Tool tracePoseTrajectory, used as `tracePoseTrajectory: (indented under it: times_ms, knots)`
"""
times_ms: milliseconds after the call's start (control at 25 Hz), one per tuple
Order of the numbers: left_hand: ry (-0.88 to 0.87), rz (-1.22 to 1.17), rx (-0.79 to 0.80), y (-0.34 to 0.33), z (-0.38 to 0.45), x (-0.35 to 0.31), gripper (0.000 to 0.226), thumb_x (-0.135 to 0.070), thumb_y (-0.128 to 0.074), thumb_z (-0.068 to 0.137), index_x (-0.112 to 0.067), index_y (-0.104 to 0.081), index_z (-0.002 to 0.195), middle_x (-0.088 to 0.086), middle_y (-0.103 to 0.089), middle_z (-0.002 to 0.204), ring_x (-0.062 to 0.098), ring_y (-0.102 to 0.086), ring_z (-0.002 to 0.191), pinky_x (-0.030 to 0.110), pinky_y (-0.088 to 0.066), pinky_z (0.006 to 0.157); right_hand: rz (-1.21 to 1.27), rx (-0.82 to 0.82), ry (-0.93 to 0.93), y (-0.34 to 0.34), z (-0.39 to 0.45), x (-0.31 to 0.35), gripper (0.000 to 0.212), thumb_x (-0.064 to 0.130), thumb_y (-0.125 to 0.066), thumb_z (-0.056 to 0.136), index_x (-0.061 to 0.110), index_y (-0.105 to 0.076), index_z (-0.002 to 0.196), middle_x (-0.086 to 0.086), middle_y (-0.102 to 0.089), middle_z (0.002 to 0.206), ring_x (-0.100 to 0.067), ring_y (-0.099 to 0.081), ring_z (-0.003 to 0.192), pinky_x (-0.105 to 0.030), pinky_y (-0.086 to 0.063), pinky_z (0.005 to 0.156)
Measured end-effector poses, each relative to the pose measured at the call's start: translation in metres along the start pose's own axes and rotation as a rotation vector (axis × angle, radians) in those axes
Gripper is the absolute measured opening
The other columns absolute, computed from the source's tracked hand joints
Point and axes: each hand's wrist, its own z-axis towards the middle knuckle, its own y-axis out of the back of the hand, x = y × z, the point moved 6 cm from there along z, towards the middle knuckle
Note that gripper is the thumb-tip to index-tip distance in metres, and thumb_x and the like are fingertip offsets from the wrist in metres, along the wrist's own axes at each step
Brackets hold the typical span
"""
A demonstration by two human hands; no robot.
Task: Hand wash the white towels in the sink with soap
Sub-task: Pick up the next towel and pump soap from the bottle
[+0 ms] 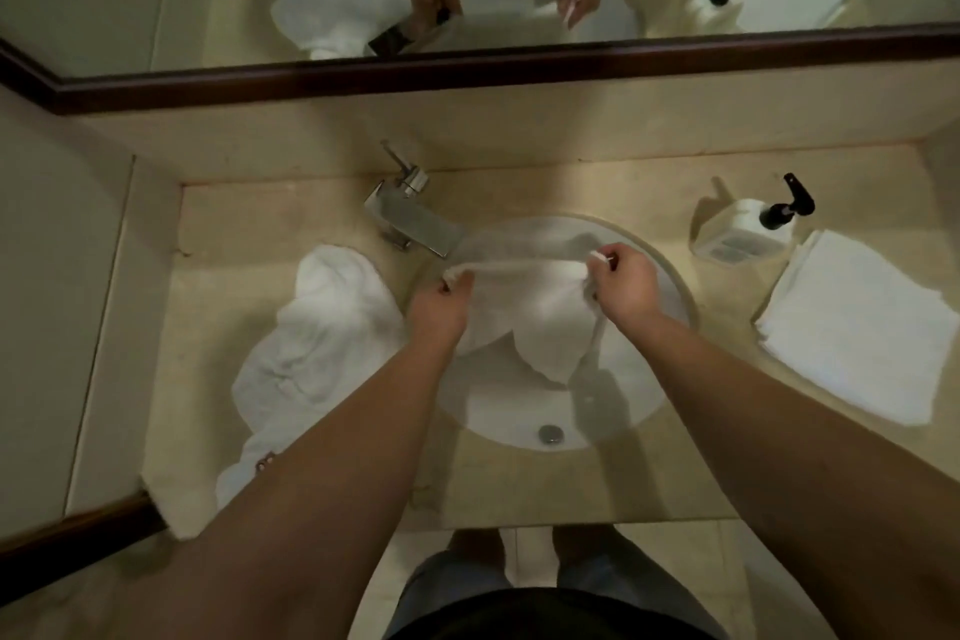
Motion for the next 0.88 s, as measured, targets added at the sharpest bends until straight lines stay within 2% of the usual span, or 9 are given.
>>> tracePoseTrajectory:
  times_ms: [80, 160, 240, 360, 400, 560, 640, 720, 880]
  knots:
    - [0.023, -0.066, -0.004, -0.010, 0.009, -0.002, 0.035, -0.042, -0.063, 0.095, -0.007, -0.064, 0.094, 0.005, -0.061, 0.072, 0.021, -0.060, 0.065, 0.043, -0.055, 0.083, -0.001, 0.005, 0.000, -0.005, 0.016, -0.001, 0.024, 0.022, -0.054, 0.098, 0.006, -0.064, 0.113, -0.015, -0.070, 0.101, -0.032, -0.066, 0.096, -0.036, -0.050, 0.088]
    - [0.013, -0.145, -0.010, -0.018, 0.014, -0.006, 0.024, -0.031, -0.063, 0.097, -0.010, -0.062, 0.109, 0.002, -0.063, 0.081, 0.018, -0.060, 0.072, 0.044, -0.054, 0.091, 0.021, 0.032, -0.012, -0.008, 0.025, -0.001, 0.032, 0.024, -0.056, 0.098, 0.007, -0.060, 0.124, -0.012, -0.067, 0.110, -0.026, -0.062, 0.102, -0.027, -0.042, 0.088]
    - [0.028, -0.151, 0.038, -0.029, 0.013, -0.006, 0.036, -0.025, -0.063, 0.097, -0.009, -0.059, 0.128, 0.002, -0.065, 0.094, 0.017, -0.061, 0.079, 0.042, -0.053, 0.095, 0.059, 0.092, -0.032, -0.011, 0.030, -0.004, 0.039, 0.024, -0.060, 0.096, 0.008, -0.056, 0.131, -0.011, -0.063, 0.121, -0.025, -0.059, 0.111, -0.022, -0.037, 0.086]
    - [0.032, -0.044, 0.072, -0.042, 0.007, -0.004, 0.046, -0.025, -0.064, 0.096, -0.007, -0.054, 0.137, 0.012, -0.062, 0.131, 0.028, -0.061, 0.117, 0.043, -0.046, 0.107, 0.079, 0.172, -0.046, -0.012, 0.028, -0.012, 0.039, 0.023, -0.062, 0.095, 0.009, -0.057, 0.132, -0.012, -0.061, 0.129, -0.024, -0.058, 0.117, -0.021, -0.037, 0.089]
    - [0.030, -0.022, 0.078, -0.047, 0.002, -0.007, 0.047, -0.025, -0.064, 0.096, -0.007, -0.054, 0.138, 0.013, -0.059, 0.135, 0.029, -0.058, 0.122, 0.045, -0.045, 0.108, 0.075, 0.174, -0.039, -0.008, 0.025, -0.014, 0.038, 0.022, -0.061, 0.095, 0.009, -0.058, 0.131, -0.012, -0.061, 0.129, -0.024, -0.058, 0.116, -0.021, -0.037, 0.088]
    - [-0.036, 0.096, 0.149, -0.078, -0.018, -0.029, 0.049, -0.028, -0.065, 0.095, -0.010, -0.053, 0.139, 0.012, -0.063, 0.124, 0.029, -0.061, 0.113, 0.041, -0.048, 0.103, 0.065, 0.153, -0.046, 0.028, 0.013, -0.029, 0.037, 0.022, -0.060, 0.096, 0.009, -0.058, 0.130, -0.009, -0.062, 0.128, -0.025, -0.058, 0.117, -0.022, -0.037, 0.087]
    - [-0.090, 0.167, 0.222, -0.102, -0.028, -0.044, 0.050, -0.034, -0.065, 0.094, -0.016, -0.054, 0.139, 0.007, -0.064, 0.119, 0.024, -0.064, 0.100, 0.030, -0.051, 0.089, 0.096, 0.103, -0.084, 0.052, 0.010, -0.048, 0.033, 0.021, -0.060, 0.094, 0.010, -0.061, 0.126, -0.010, -0.064, 0.121, -0.028, -0.060, 0.112, -0.029, -0.043, 0.089]
    - [-0.149, 0.230, 0.286, -0.129, -0.038, -0.061, 0.050, -0.039, -0.065, 0.093, -0.021, -0.053, 0.139, 0.004, -0.062, 0.123, 0.017, -0.062, 0.094, 0.024, -0.046, 0.075, 0.150, 0.045, -0.122, 0.079, 0.007, -0.070, 0.027, 0.018, -0.061, 0.093, 0.009, -0.062, 0.118, -0.011, -0.066, 0.112, -0.031, -0.061, 0.107, -0.035, -0.047, 0.090]
    - [-0.270, 0.324, 0.424, -0.194, -0.054, -0.095, 0.052, -0.040, -0.069, 0.091, -0.024, -0.055, 0.138, 0.001, -0.060, 0.125, 0.018, -0.061, 0.106, 0.025, -0.046, 0.080, 0.196, -0.088, -0.172, 0.136, 0.009, -0.109, 0.021, 0.020, -0.059, 0.093, 0.008, -0.061, 0.110, -0.010, -0.066, 0.102, -0.030, -0.060, 0.100, -0.030, -0.042, 0.081]
